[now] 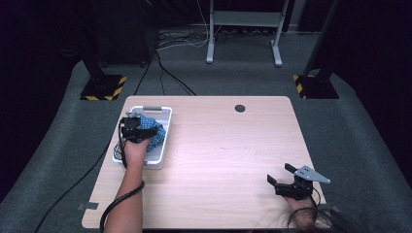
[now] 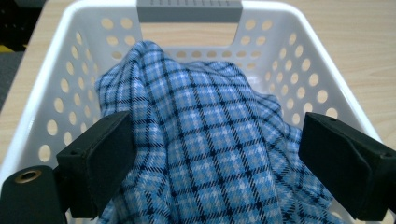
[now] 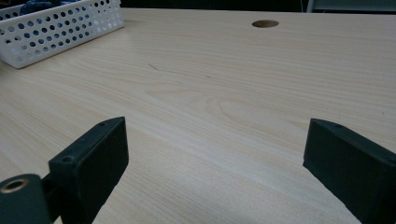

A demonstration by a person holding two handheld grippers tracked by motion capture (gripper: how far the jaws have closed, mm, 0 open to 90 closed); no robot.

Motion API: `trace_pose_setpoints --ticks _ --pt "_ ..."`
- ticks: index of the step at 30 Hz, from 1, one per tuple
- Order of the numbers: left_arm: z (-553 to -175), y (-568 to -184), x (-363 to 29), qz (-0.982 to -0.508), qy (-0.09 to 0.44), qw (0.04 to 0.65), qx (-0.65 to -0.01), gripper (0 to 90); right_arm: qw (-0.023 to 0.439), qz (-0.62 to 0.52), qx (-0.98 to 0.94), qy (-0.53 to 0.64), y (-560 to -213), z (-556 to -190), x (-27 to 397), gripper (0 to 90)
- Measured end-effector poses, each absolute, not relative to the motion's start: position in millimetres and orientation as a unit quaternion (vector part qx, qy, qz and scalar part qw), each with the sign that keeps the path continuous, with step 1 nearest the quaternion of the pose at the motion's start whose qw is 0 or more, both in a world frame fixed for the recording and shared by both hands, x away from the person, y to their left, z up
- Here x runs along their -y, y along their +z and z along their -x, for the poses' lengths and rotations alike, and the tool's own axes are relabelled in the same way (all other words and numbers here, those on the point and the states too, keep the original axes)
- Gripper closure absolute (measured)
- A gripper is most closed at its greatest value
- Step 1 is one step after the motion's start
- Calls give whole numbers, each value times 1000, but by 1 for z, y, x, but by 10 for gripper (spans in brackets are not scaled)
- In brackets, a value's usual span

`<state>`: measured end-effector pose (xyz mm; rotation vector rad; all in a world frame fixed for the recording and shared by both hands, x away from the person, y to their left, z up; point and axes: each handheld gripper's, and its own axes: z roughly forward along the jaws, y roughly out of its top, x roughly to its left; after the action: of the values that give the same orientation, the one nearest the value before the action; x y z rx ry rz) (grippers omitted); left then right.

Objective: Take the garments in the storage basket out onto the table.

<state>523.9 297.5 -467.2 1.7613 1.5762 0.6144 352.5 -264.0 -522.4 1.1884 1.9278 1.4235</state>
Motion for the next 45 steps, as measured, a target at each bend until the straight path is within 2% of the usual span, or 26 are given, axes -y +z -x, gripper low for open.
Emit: trace_pose_setpoints --ticks 28,45 --pt "-534 -477 -295 -689 217 292 -627 123 231 -432 -700 519 -522 -352 264 56" --pt "-531 -474 -293 -683 244 285 -627 383 230 -432 -700 520 -523 -353 265 56"
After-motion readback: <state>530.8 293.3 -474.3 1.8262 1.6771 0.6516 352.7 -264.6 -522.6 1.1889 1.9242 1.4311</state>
